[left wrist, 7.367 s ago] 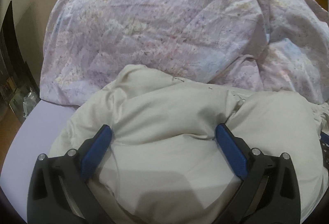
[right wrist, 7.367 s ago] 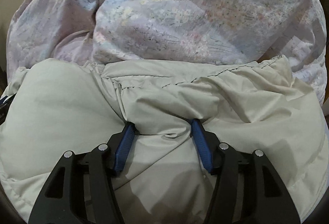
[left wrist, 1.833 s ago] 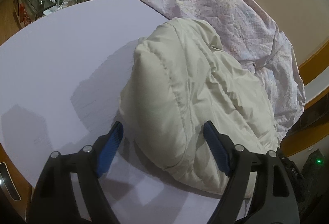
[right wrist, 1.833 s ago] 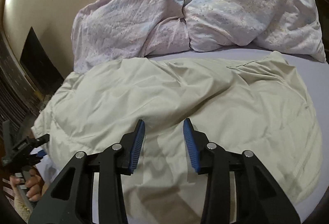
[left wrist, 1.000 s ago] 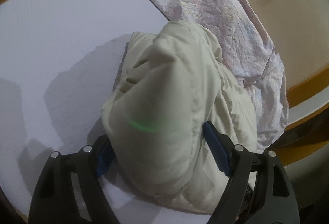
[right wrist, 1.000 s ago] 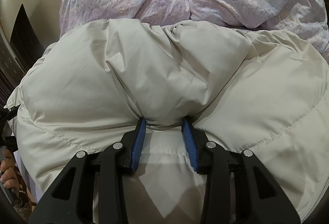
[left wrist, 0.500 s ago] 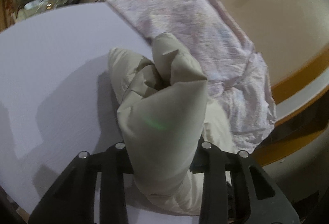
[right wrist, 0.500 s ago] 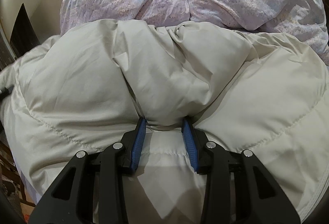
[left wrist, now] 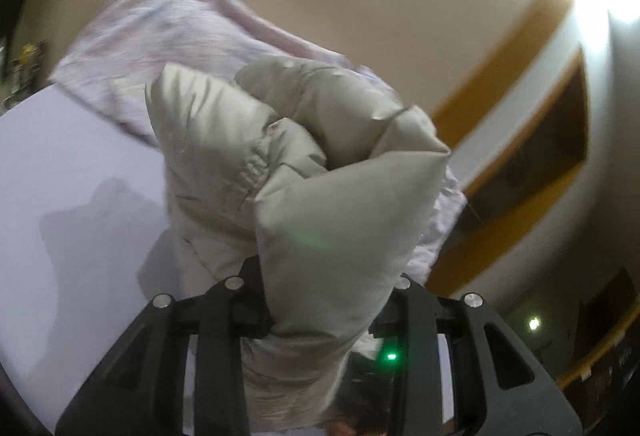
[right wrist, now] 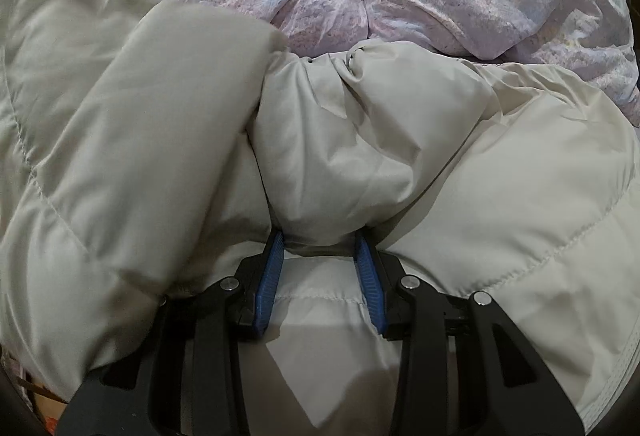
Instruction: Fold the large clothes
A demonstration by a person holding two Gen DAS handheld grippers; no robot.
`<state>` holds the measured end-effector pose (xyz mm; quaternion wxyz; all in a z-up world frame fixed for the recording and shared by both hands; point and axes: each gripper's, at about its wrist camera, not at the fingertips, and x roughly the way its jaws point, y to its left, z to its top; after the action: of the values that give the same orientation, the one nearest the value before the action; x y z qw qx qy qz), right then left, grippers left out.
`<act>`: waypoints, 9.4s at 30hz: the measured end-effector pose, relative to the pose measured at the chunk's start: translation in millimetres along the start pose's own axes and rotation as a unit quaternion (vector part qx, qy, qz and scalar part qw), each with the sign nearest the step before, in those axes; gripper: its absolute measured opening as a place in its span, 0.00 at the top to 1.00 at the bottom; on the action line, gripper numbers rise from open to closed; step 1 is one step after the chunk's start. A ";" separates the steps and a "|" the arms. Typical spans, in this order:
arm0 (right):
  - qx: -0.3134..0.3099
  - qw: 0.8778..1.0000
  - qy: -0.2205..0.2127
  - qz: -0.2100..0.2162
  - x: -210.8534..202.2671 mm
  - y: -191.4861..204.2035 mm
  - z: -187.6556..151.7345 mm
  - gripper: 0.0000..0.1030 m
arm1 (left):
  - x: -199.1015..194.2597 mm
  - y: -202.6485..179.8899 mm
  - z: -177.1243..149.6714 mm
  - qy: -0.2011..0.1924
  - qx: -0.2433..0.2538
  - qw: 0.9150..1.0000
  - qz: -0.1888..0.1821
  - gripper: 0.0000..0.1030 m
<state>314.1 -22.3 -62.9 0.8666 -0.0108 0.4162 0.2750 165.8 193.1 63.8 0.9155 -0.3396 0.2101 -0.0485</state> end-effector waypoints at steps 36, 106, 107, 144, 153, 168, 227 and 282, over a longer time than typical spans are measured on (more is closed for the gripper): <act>0.137 0.984 -0.104 0.045 -136.7 -151.1 -87.5 0.55 | 217.7 -173.5 -152.1 0.262 0.140 0.953 -0.059 0.63; 0.029 0.988 -0.148 0.032 -196.6 -121.9 17.7 0.53 | 178.7 -97.8 -52.7 0.130 0.188 0.963 0.140 0.02; 0.016 0.990 -0.136 0.025 -182.7 -115.6 32.9 0.53 | 179.4 -94.6 -50.8 0.129 0.190 0.962 0.147 0.02; 0.058 0.994 -0.089 0.009 -56.6 -192.7 38.1 0.52 | 253.2 -99.2 -88.8 0.144 0.240 0.947 0.157 0.02; 0.066 0.994 -0.085 0.012 -45.5 -195.7 32.8 0.52 | 260.1 -95.9 -97.6 0.139 0.255 0.940 0.177 0.02; 0.068 0.995 -0.078 0.011 -35.0 -197.4 25.7 0.52 | 266.0 -98.3 -108.6 0.127 0.283 0.928 0.206 0.02; 0.140 0.986 -0.080 -0.043 -15.5 -227.0 35.6 0.45 | 291.5 -89.9 -88.7 0.127 0.265 0.928 0.229 0.02; 0.158 0.984 -0.082 -0.024 -11.8 -231.4 31.9 0.44 | 296.0 -85.6 -92.3 0.121 0.267 0.927 0.235 0.02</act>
<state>443.4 -216.2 -82.1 0.8950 0.1393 0.3814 0.1848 400.3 3.5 -48.2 0.9252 -0.0146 0.3722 0.0728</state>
